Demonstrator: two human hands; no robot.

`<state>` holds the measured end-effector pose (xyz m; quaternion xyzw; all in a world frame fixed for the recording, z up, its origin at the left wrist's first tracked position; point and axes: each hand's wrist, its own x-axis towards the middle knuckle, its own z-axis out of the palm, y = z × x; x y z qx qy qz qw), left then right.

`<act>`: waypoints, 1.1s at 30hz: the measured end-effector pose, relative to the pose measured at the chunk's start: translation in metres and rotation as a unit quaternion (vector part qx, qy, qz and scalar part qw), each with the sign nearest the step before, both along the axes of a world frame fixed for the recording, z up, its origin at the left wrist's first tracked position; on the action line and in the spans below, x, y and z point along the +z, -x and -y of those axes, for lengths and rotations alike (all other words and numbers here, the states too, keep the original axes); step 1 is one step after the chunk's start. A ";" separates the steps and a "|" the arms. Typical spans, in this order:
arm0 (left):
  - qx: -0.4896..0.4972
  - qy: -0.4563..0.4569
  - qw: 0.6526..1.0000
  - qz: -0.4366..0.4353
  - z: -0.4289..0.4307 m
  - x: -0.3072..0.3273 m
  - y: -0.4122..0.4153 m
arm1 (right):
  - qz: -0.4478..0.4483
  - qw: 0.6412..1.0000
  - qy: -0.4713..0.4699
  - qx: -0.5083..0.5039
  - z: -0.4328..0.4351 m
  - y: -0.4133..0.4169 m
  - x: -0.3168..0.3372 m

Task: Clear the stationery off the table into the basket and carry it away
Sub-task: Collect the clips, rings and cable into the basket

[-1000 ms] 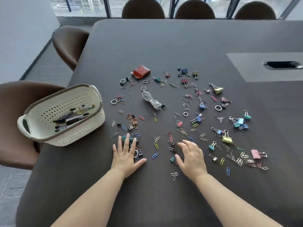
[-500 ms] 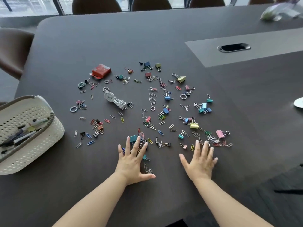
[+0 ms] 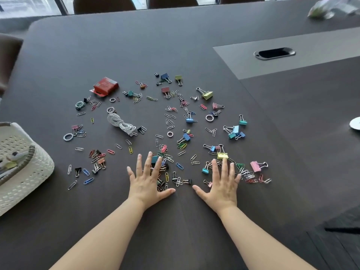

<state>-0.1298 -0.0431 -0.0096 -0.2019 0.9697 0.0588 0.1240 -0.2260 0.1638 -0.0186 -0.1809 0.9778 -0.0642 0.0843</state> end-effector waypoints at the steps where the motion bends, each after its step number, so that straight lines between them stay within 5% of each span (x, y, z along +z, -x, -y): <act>1: 0.005 0.002 1.000 0.010 0.000 0.000 0.002 | 0.007 1.000 0.008 -0.007 0.001 0.005 0.000; 10: -0.012 -0.033 0.997 -0.076 0.006 -0.006 0.044 | 0.017 0.998 -0.013 0.063 0.020 0.069 0.004; 14: 0.013 0.024 0.981 -0.194 0.010 -0.017 0.062 | -0.045 0.992 0.026 0.113 0.041 0.095 -0.002; 26: 0.023 0.023 0.951 -0.307 0.012 -0.027 0.061 | -0.175 0.957 0.129 0.191 0.048 0.100 -0.014; 33: 0.045 0.025 0.936 -0.347 0.003 -0.032 0.058 | -0.147 0.970 0.047 0.190 0.052 0.094 -0.003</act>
